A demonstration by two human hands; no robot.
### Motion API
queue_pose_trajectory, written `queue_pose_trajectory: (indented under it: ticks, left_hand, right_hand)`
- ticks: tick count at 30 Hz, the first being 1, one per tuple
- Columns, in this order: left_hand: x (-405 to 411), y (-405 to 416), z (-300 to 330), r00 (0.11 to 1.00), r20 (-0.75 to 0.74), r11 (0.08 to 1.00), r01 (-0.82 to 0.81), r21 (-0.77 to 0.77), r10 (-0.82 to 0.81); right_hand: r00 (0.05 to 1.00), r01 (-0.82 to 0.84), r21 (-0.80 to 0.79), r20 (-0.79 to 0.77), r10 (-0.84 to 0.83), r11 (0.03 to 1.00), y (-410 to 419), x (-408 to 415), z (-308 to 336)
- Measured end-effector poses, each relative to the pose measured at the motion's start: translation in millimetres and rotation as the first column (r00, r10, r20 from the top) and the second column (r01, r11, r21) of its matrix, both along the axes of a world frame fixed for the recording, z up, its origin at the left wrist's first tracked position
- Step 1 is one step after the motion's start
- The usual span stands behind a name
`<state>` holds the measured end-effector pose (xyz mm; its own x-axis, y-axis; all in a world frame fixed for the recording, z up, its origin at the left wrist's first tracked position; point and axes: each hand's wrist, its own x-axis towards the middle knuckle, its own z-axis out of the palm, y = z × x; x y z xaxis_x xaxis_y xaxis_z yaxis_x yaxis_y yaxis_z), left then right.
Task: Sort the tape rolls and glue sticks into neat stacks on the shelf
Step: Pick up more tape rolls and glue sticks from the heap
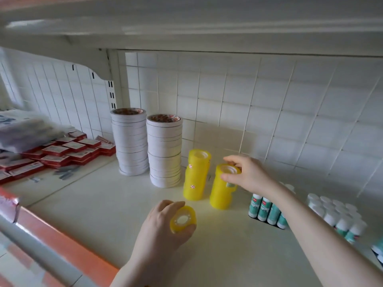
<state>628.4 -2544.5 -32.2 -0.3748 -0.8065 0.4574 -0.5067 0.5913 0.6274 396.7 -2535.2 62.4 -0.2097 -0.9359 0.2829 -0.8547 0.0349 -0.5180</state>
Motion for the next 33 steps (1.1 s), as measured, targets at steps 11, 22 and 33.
queue_pose_trajectory:
  ticks: [11, 22, 33]
  left_hand:
    - [2.0, -0.9, -2.9, 1.0, 0.0, 1.0, 0.006, -0.019, -0.006]
    - [2.9, -1.0, -2.7, 0.999, 0.029, 1.0, 0.023, -0.016, -0.022]
    - [4.6, -0.7, -3.0, 0.999, 0.035, 0.999, 0.032, -0.018, -0.032]
  right_hand:
    - [0.998, -0.035, -0.012, 0.052, 0.036, 0.999, -0.8, -6.2, -4.6]
    - [0.994, -0.06, 0.03, 0.096, 0.057, 0.998, -1.7, -10.0, -5.5]
    - [0.992, -0.036, 0.031, 0.119, 0.032, 0.999, -3.8, -11.5, -6.9]
